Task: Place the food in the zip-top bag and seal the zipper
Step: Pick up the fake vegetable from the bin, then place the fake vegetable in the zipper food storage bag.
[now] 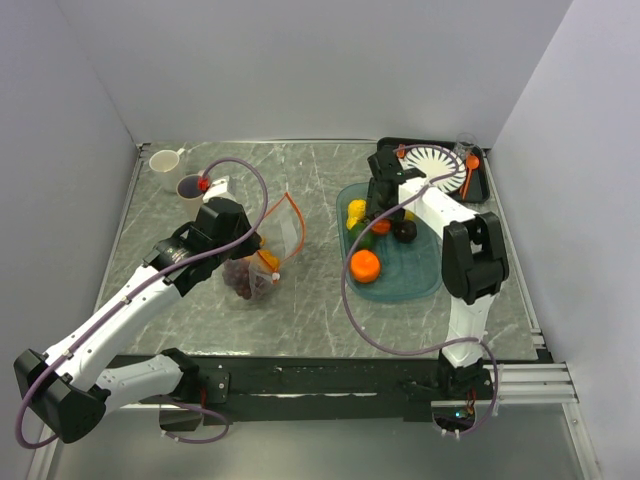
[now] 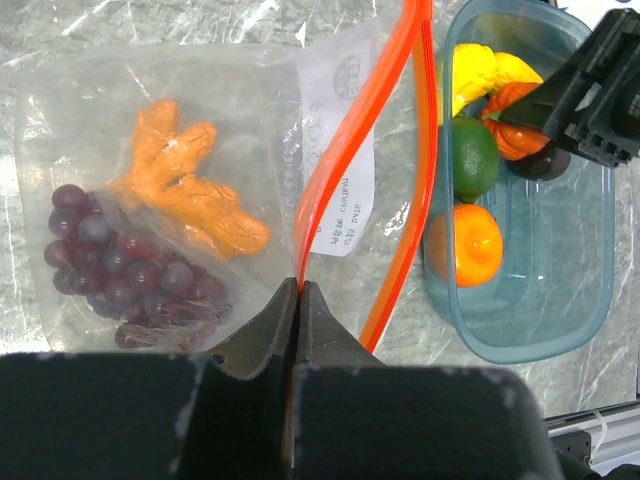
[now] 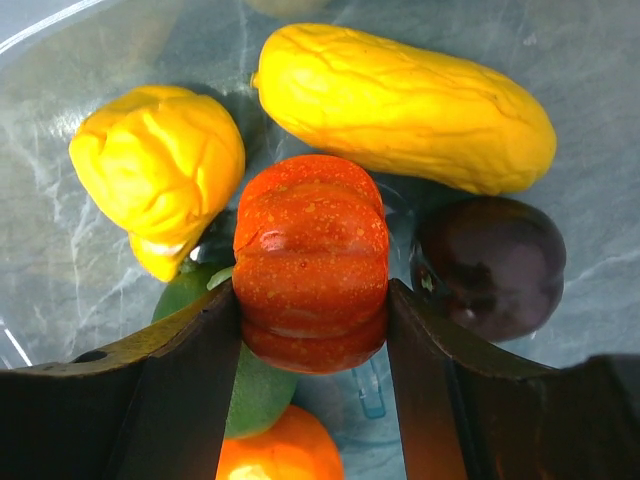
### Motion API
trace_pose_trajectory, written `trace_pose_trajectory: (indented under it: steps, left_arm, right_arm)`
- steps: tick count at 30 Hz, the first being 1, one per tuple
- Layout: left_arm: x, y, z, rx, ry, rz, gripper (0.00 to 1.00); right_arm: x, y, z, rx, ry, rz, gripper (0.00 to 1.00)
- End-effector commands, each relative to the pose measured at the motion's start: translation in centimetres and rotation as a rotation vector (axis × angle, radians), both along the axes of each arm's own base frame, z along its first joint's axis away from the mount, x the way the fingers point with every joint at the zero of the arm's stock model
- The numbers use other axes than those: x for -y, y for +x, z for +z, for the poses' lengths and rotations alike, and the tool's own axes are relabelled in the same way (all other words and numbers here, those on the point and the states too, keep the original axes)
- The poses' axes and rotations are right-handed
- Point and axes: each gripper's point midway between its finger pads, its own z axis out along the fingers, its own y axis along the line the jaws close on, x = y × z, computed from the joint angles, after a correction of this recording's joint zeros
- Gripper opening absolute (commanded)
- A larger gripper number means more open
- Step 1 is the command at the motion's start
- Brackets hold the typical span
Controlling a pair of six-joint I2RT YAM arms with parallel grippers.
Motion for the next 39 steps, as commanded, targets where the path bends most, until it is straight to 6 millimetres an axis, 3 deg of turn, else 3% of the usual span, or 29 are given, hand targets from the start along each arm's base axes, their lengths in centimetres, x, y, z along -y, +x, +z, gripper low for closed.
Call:
trace_pose_trajectory:
  steps: [1, 9, 13, 19, 23, 28, 34, 39]
  left_arm:
    - [0.4, 0.5, 2.1, 0.053, -0.034, -0.007, 0.01]
    - [0.5, 0.5, 1.8, 0.048, -0.033, -0.013, 0.01]
    - [0.5, 0.6, 1.9, 0.052, -0.035, -0.013, 0.01]
    - [0.6, 0.6, 1.8, 0.05, -0.032, -0.014, 0.01]
    - [0.7, 0.7, 1.8, 0.048, -0.039, -0.018, 0.01]
    - [0.9, 0.7, 1.6, 0.043, -0.042, -0.021, 0.01]
    - [0.9, 0.6, 1.5, 0.037, -0.045, -0.021, 0.01]
    - [0.7, 0.5, 1.7, 0.045, -0.046, -0.018, 0.01]
  right_arm:
    - [-0.1, -0.6, 3.9, 0.092, 0.065, -0.01, 0.34]
    - [-1.1, -2.7, 7.5, 0.178, 0.19, 0.018, 0.32]
    - [-2.3, -3.7, 8.5, 0.194, 0.259, 0.053, 0.31]
    - [-4.7, -5.2, 11.9, 0.243, 0.397, 0.138, 0.3]
    - [-7.3, -6.7, 14.3, 0.281, 0.514, 0.208, 0.31]
    - [-11.9, -8.8, 16.8, 0.316, 0.638, 0.325, 0.32]
    - [-17.7, -11.4, 18.2, 0.301, 0.698, 0.468, 0.33]
    - [-20.3, -12.1, 17.8, 0.267, 0.699, 0.521, 0.34]
